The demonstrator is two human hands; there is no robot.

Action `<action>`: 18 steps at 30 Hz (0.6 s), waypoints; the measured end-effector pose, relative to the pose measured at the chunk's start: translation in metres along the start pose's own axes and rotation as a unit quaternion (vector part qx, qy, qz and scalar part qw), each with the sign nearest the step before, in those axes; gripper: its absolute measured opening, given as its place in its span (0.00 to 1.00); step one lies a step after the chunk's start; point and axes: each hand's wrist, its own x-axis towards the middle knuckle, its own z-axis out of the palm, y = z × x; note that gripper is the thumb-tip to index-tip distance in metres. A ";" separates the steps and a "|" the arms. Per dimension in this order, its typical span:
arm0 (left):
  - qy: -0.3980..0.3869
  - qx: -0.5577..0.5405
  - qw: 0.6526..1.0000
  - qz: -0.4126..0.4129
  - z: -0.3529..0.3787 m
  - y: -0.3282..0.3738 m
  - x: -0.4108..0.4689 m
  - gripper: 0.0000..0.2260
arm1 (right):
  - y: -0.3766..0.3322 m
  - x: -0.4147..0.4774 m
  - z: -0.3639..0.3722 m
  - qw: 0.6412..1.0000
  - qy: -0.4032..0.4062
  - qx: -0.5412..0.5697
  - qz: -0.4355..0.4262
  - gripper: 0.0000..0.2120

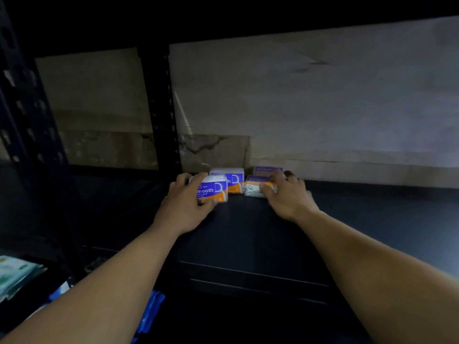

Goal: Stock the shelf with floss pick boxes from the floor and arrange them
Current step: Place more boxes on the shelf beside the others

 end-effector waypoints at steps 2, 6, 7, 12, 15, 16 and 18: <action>0.017 -0.025 0.999 0.015 0.000 0.000 -0.001 0.28 | -0.001 -0.003 -0.002 1.000 0.002 0.024 -0.010 0.18; 0.040 -0.060 0.997 0.031 -0.001 0.001 -0.005 0.22 | 0.000 -0.005 -0.004 0.996 -0.002 0.086 0.000 0.24; 0.043 -0.061 0.997 0.034 -0.001 0.002 -0.005 0.21 | 0.000 -0.007 -0.005 0.994 0.006 0.105 0.006 0.30; 0.023 -0.061 0.997 0.035 -0.003 0.002 -0.006 0.25 | 0.004 -0.010 -0.011 0.983 -0.013 0.181 0.006 0.34; 0.000 -0.054 0.998 0.041 -0.003 0.000 -0.005 0.31 | 0.007 -0.011 -0.011 0.974 -0.007 0.225 -0.010 0.34; -0.003 -0.056 0.998 0.041 -0.002 -0.001 -0.005 0.31 | 0.008 -0.010 -0.011 0.972 -0.002 0.237 -0.012 0.33; -0.008 -0.059 0.998 0.037 -0.002 -0.002 -0.004 0.30 | 0.009 -0.012 -0.012 0.967 -0.003 0.253 -0.020 0.30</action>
